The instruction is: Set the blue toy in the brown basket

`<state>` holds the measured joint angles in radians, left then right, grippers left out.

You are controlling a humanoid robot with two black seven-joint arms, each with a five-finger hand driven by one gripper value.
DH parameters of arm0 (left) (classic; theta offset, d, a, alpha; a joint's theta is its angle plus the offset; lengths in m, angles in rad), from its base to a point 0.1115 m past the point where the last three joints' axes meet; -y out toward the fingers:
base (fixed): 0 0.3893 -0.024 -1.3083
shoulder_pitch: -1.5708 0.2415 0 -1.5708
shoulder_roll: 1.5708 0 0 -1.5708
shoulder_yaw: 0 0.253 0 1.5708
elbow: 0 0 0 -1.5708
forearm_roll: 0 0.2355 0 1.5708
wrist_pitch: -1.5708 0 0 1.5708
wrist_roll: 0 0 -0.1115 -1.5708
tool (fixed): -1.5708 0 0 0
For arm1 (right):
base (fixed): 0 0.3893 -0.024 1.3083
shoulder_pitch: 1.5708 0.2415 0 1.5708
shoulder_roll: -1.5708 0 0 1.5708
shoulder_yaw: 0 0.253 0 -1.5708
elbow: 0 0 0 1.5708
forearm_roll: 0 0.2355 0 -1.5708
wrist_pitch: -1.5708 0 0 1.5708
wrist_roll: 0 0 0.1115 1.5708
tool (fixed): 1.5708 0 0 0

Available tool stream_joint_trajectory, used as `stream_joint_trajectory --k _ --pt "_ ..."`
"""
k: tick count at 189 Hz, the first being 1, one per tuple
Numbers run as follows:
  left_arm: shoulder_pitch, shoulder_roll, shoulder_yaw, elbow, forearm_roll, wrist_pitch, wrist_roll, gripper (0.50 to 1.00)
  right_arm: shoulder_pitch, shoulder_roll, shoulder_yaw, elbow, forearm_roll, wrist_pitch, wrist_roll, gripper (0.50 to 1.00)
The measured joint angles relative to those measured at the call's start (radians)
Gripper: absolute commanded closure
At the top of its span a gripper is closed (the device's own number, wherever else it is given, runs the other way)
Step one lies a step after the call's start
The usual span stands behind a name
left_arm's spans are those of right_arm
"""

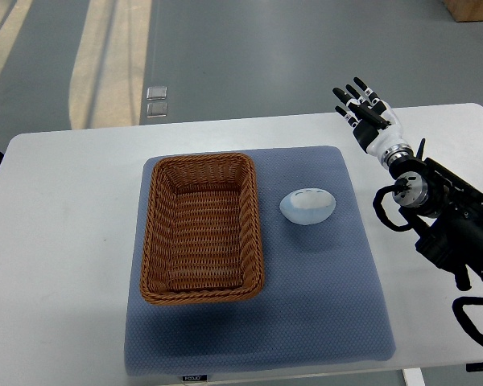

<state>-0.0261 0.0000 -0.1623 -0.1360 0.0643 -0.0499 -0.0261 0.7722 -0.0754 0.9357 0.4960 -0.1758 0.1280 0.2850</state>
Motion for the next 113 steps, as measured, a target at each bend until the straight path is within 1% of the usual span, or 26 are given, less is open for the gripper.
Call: stream_joint_trajectory --k 22,46,60,96,113 --pt "0.0 0.0 0.0 0.0 0.0 0.0 0.0 0.5 -0.001 -0.014 0.0 0.009 0.0 -0.005 0.0 0.591" --pt "0.0 0.0 0.0 0.001 0.0 0.0 0.0 0.5 -0.001 -0.05 -0.002 0.037 0.001 -0.031 -0.002 0.591" --pt "0.0 0.0 0.0 0.001 0.0 0.0 0.0 0.5 -0.003 -0.085 -0.005 0.078 -0.002 -0.053 -0.004 0.591" --pt "0.0 0.0 0.0 0.001 0.0 0.0 0.0 0.5 -0.012 -0.212 -0.021 0.228 -0.008 -0.127 -0.015 0.591" --pt "0.0 0.0 0.0 0.001 0.0 0.001 0.0 0.5 -0.012 -0.259 -0.034 0.269 -0.018 -0.134 -0.018 0.591"
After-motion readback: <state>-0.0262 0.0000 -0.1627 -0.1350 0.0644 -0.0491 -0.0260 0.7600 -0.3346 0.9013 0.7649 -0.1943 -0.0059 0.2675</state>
